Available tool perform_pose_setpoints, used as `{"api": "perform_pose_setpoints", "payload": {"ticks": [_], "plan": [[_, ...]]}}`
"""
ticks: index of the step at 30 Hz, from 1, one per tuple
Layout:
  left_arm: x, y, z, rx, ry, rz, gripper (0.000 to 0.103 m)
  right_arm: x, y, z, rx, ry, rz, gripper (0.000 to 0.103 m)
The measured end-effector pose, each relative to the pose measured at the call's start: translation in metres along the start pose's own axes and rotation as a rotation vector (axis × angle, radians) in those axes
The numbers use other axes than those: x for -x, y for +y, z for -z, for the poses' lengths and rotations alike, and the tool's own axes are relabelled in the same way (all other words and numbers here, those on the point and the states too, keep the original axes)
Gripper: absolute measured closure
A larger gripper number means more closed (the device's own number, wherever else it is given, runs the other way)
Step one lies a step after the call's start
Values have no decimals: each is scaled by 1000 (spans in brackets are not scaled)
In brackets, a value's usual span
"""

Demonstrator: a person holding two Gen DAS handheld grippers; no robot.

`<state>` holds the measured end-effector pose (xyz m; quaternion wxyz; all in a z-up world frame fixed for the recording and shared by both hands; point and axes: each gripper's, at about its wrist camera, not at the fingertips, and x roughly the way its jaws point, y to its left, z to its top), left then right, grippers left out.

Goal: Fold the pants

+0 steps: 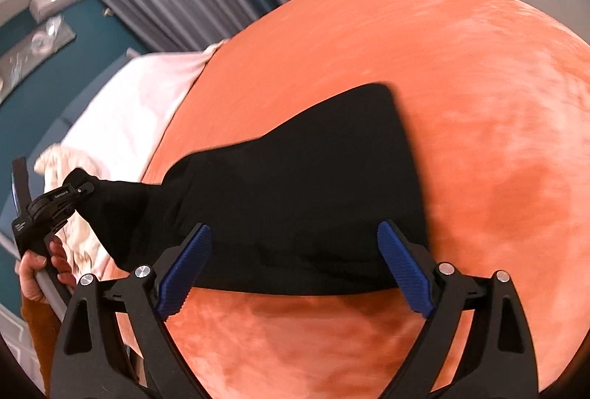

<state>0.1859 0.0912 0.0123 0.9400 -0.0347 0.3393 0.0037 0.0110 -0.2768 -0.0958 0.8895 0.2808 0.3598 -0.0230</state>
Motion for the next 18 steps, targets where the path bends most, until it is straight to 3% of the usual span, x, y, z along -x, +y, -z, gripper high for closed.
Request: {"api": "perform_pose_setpoints", "payload": {"ticks": [6, 11, 15, 16, 18], "plan": [[9, -130, 25, -149, 15, 121, 90, 36, -68, 0, -96, -53, 38, 13], [12, -222, 71, -291, 61, 199, 90, 59, -118, 2, -161, -85, 60, 13], [1, -268, 119, -386, 137, 191, 88, 67, -146, 7, -187, -87, 58, 13], [-8, -276, 132, -401, 176, 165, 87, 66, -149, 8, -187, -81, 56, 13], [-14, -280, 146, -427, 170, 109, 85, 63, -148, 12, -184, -74, 48, 13]]}}
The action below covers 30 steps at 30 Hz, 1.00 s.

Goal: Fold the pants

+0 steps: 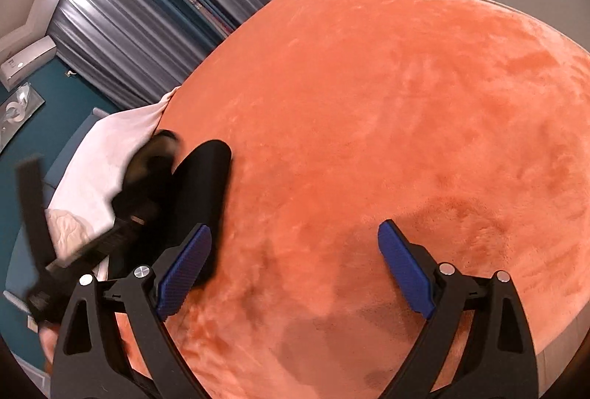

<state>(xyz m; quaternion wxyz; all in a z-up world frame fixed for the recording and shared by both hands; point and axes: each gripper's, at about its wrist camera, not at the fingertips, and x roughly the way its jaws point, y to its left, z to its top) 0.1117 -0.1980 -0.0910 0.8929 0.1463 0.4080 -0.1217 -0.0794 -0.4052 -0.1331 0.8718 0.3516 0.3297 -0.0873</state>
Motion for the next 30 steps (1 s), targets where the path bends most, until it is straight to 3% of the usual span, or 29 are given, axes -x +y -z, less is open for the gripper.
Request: {"api": "perform_pose_setpoints", "payload": {"ticks": [1, 2, 3, 5, 7, 8, 9, 11, 15, 17, 20, 22, 23, 24, 25, 26, 30], "plan": [[3, -6, 4, -36, -29, -38, 84, -1, -1, 0, 4, 1, -3, 13], [8, -9, 6, -56, -43, -49, 73, -2, -1, 0, 11, 2, -6, 13], [14, -10, 6, -58, -56, -18, 44, -1, -1, 0, 16, -3, -4, 13], [41, -11, 8, -16, -133, 62, 11, -1, 2, -1, 15, -12, -4, 13], [71, -13, 14, -17, -247, 72, 11, 1, -2, -3, 4, -16, -6, 13], [82, -15, 17, -36, -288, 53, 15, 3, -1, -5, -5, -20, -13, 13], [96, -13, 22, -51, -339, -7, 12, 4, 2, -7, -12, -23, -25, 13], [108, -3, 29, -81, -368, 22, 11, 11, 12, -13, -18, -30, -65, 12], [118, 45, 41, -35, -371, -52, 11, 12, 62, -34, 103, -27, -134, 12], [115, 79, 51, -9, -341, -149, 11, -1, 98, -40, 180, 5, -157, 12], [103, 132, 63, 51, -263, -234, 11, -39, 143, -36, 269, 91, -181, 10], [93, 170, 71, 112, -212, -290, 11, -74, 165, -27, 310, 135, -149, 10], [89, 184, 75, 134, -189, -309, 11, -95, 175, -21, 331, 156, -117, 20], [87, 199, 79, 157, -169, -328, 11, -109, 181, -15, 357, 175, -108, 61], [85, 217, 84, 185, -152, -344, 11, -121, 187, -8, 393, 209, -102, 88], [87, 230, 90, 203, -142, -352, 11, -133, 192, 0, 414, 263, -79, 100], [86, 266, 102, 253, -128, -364, 11, -73, 197, 3, 391, 131, -83, 100]]}}
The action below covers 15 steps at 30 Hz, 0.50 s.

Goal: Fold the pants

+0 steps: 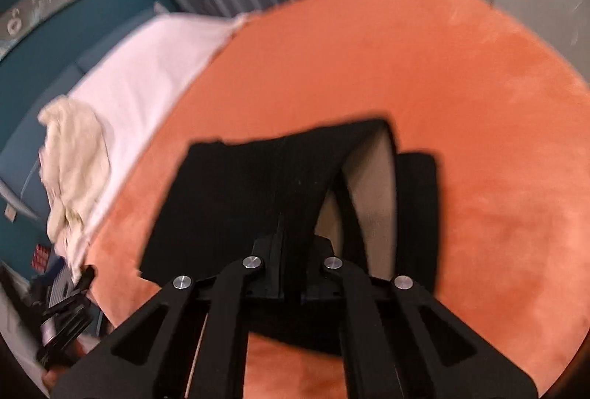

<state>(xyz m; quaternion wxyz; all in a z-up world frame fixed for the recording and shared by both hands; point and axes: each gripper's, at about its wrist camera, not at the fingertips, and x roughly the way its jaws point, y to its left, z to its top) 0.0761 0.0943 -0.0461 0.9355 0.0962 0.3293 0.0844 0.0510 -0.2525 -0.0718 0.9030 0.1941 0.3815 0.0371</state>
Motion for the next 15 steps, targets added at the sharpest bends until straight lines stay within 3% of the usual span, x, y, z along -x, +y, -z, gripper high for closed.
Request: {"api": "perform_pose_setpoints", "payload": {"ticks": [2, 4, 5, 8, 11, 13, 15], "plan": [[-10, 2, 4, 25, 41, 40, 11, 21, -13, 9, -59, -27, 11, 99], [-25, -1, 1, 46, 101, 107, 11, -12, -31, 20, -44, 54, 161, 93], [-28, -4, 0, 49, 114, 134, 11, -32, -39, 27, -36, 109, 191, 92], [-19, -9, -7, 61, 91, 185, 11, -16, -43, 25, -136, 38, 114, 88], [-15, -10, -22, 90, 49, 235, 11, 34, -25, 12, -143, -145, 175, 85], [-21, -16, -36, 98, 46, 264, 11, 43, -6, 0, -96, -162, 151, 85], [-31, -36, -48, 85, 36, 309, 11, 32, 27, -17, -32, -139, 66, 85]]}}
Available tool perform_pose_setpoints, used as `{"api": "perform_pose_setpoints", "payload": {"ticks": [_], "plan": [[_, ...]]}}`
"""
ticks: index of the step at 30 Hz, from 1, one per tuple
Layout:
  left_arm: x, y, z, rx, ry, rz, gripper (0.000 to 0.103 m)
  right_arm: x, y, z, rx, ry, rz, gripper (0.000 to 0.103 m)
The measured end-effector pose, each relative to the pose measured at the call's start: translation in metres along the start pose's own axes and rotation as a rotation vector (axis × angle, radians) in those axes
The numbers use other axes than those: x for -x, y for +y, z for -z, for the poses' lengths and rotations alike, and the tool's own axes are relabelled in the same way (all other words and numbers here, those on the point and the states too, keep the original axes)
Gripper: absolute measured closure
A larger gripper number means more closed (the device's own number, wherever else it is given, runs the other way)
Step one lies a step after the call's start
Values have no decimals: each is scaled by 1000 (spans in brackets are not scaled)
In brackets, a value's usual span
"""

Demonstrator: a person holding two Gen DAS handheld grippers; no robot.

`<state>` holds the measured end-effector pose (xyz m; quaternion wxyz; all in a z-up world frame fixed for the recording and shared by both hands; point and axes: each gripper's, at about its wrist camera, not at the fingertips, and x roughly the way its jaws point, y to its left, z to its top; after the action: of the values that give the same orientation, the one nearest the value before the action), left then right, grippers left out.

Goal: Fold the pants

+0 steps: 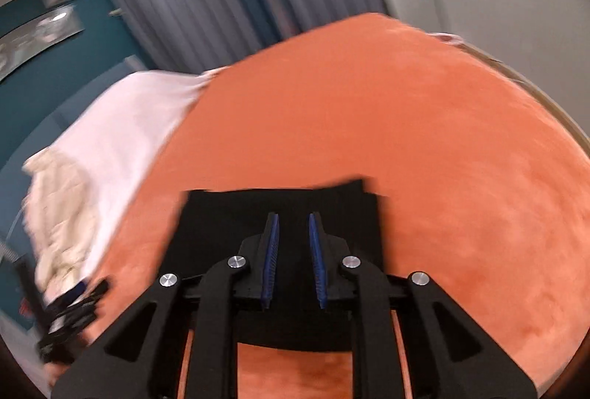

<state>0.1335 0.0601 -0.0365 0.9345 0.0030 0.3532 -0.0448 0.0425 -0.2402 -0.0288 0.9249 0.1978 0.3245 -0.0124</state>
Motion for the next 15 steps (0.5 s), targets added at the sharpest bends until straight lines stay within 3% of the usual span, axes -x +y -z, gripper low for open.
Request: {"api": "perform_pose_setpoints", "payload": {"ticks": [3, 5, 6, 7, 8, 10, 11, 13, 15], "plan": [[-37, -33, 2, -64, 98, 26, 11, -47, 33, -6, 95, 73, -54, 79], [-69, -44, 18, -93, 178, 6, 9, -97, 23, -4, 94, 167, -27, 80], [-78, -43, 24, -89, 194, 7, 7, -121, 11, -4, 85, 205, 38, 84], [-84, -37, 30, -53, 199, 67, 5, -140, -8, -1, 67, 230, 127, 99], [-86, -29, 31, -24, 204, 87, 5, -153, -37, 3, -8, 250, 132, 103], [-88, -20, 32, 19, 222, 123, 5, -144, -76, 4, -250, 231, -27, 103], [-88, -18, 31, 30, 220, 125, 5, -133, -77, -1, -309, 217, -19, 103], [-85, -18, 31, 40, 209, 125, 5, -119, -46, -14, -202, 173, 16, 97], [-81, -19, 32, 44, 204, 111, 5, -129, 9, -24, -55, 225, -107, 96]]}}
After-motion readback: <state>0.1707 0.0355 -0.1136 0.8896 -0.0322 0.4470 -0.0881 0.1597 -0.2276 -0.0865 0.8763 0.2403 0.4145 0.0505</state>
